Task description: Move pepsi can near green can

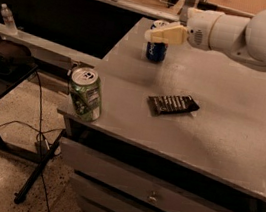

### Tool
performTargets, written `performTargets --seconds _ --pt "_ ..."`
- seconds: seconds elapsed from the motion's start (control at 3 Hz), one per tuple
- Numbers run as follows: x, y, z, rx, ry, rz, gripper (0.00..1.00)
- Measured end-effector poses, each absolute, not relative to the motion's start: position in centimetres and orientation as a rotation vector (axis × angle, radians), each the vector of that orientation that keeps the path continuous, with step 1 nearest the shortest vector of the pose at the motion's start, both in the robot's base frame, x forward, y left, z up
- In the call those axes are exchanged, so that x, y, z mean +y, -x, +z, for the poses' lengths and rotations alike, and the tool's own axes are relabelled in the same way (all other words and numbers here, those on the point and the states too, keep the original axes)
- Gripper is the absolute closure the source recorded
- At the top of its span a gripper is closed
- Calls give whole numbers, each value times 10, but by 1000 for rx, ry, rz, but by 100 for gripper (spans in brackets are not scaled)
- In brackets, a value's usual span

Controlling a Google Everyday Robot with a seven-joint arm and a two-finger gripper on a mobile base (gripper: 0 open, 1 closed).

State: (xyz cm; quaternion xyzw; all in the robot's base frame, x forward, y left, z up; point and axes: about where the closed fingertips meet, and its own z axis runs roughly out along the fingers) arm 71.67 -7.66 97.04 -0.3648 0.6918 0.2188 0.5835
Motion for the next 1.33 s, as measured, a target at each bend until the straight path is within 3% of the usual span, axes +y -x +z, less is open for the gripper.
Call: performTargets --seconds 1.33 --pt "-26 -746 937 1567 897 575 0"
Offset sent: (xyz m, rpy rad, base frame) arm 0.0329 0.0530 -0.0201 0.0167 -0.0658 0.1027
